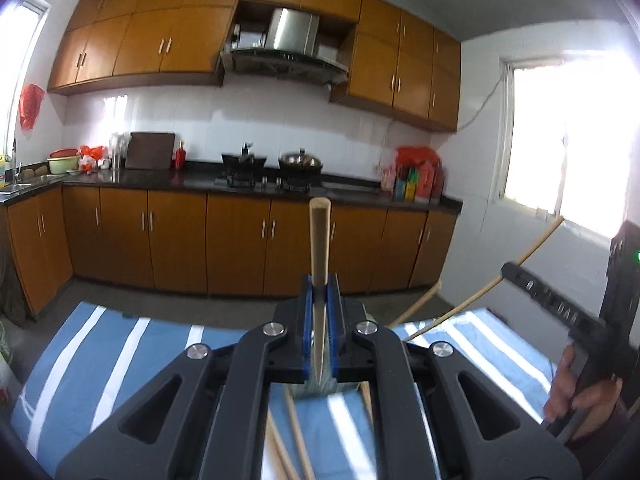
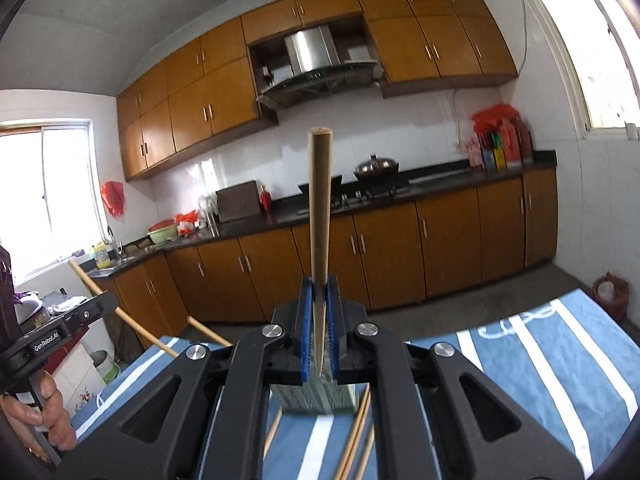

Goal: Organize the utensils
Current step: 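Lift both held chopsticks upright and lower them into the green holder, then open both tools to drop the chopsticks into the holder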

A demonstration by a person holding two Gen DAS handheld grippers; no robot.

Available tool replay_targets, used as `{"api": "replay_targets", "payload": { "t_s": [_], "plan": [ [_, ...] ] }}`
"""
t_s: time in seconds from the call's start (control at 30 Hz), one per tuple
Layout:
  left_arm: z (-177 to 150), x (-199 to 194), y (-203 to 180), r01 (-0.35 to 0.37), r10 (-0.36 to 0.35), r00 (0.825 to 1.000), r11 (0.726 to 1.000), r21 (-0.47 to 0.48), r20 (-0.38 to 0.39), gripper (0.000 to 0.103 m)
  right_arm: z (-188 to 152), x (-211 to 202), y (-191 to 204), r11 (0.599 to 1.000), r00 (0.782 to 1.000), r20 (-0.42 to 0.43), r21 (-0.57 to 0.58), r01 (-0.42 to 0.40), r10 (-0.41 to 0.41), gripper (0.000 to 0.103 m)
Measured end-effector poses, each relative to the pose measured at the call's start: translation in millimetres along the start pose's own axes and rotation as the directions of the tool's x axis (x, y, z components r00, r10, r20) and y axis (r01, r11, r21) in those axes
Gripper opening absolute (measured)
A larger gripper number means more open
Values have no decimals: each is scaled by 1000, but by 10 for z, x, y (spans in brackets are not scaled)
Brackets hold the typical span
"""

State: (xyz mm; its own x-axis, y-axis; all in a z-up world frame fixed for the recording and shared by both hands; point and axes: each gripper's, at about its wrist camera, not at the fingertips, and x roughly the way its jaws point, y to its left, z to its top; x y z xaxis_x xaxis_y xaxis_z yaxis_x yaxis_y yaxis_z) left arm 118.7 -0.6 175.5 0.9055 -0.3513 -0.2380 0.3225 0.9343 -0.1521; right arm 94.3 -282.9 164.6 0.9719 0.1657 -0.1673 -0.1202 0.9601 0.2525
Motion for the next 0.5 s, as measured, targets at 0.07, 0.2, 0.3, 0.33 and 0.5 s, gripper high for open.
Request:
{"api": "replay_targets", "payload": {
  "t_s": [0.07, 0.2, 0.3, 0.33, 0.5],
  "plan": [
    [80, 74, -64, -20, 20, 999, 1000, -9, 42, 8, 26, 87, 40, 1000, 1000, 13, -7, -1, 1, 8],
    [187, 239, -117, -55, 57, 994, 998, -28, 97, 8, 33, 289, 115, 999, 999, 30, -40, 22, -21, 8],
    [222, 380, -119, -76, 80, 989, 996, -39, 125, 8, 13, 453, 141, 998, 999, 24, -57, 31, -30, 8],
    [216, 441, -117, -82, 86, 988, 996, -40, 128, 8, -6, 538, 139, 997, 999, 15, -61, 37, -36, 8],
    [105, 740, -67, -99, 102, 992, 994, -37, 80, 8, -144, 770, 125, 997, 997, -53, -64, 53, -57, 8]
  ]
}}
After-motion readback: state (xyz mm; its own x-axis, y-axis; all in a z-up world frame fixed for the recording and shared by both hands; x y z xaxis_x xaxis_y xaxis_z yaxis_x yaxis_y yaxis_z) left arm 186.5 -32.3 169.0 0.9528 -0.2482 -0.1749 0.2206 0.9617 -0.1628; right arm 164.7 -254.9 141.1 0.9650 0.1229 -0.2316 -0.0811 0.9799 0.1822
